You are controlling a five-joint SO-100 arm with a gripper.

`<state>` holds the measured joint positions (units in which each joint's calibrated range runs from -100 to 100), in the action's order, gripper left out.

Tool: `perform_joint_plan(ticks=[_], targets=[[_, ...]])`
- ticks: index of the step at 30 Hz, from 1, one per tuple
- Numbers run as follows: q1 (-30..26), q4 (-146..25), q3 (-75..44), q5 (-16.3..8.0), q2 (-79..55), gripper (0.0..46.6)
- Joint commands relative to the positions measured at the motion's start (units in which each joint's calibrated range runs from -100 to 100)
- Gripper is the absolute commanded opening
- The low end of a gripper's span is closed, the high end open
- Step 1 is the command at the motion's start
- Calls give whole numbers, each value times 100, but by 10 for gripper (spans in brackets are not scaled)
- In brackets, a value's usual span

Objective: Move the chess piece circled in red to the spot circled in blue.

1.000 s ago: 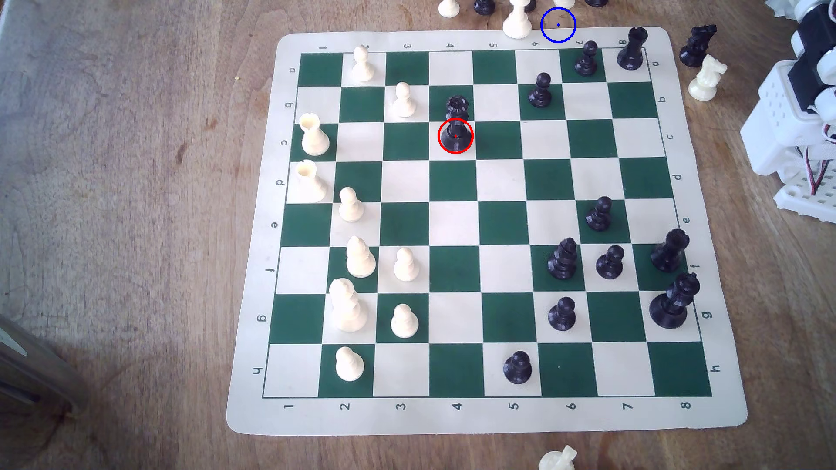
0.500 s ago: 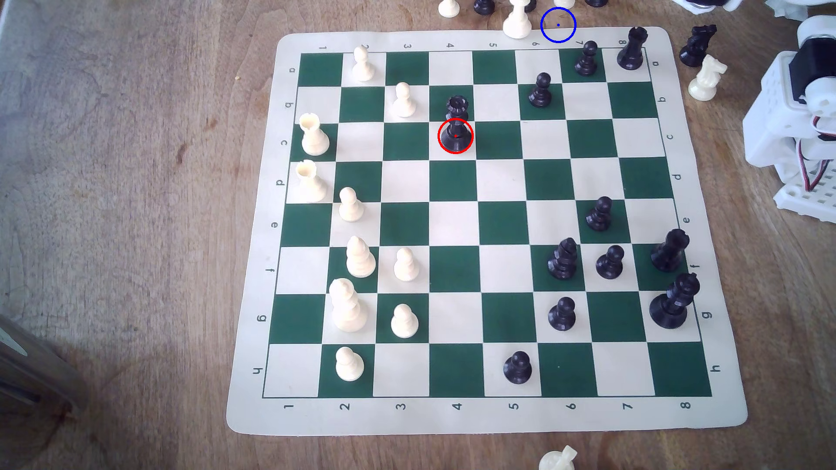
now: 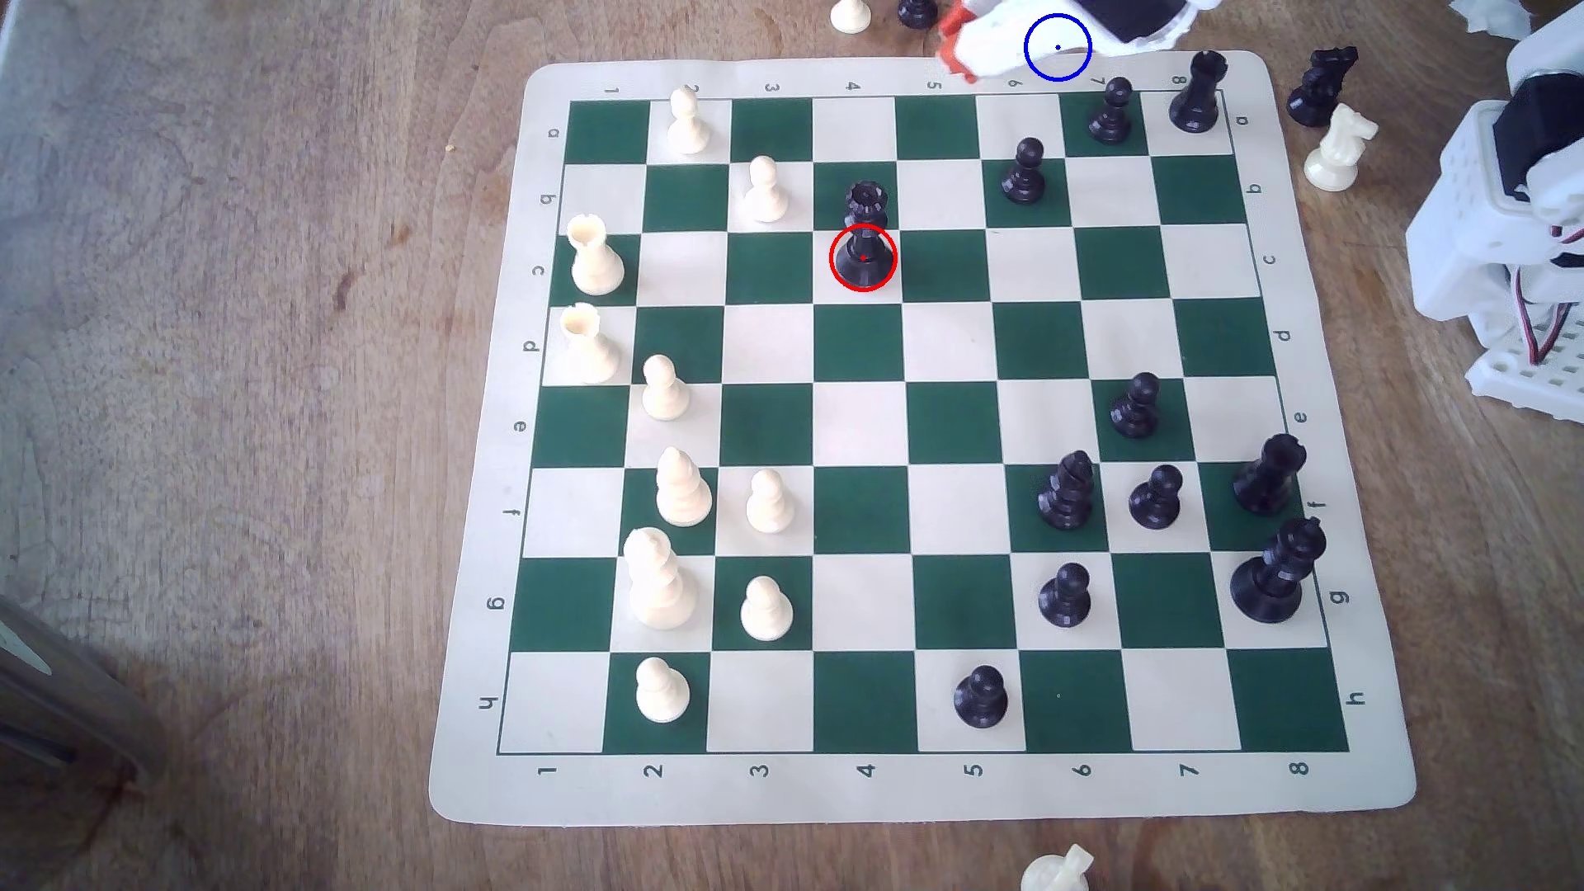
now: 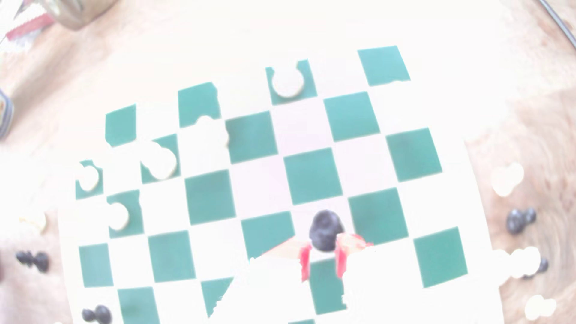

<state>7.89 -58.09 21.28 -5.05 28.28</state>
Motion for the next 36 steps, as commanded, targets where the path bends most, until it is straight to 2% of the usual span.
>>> perform_joint_plan(ticks=[1,3,6,12,19,26,34,36], targets=[[-97,-203,-1639,-322,-867,65],[-105,-227,-1766,-303,-1181,66],[-113,-178,-1766,-269,-1733,128],[-167,51,-1775,-332,-1953,136],[13,59,-1757,-200,-2369,170],[232,133,-1657,-73,-2514,165],[263,551,-1213,-112,-2734,163],[224,567,-1185,-93,-2819,144]])
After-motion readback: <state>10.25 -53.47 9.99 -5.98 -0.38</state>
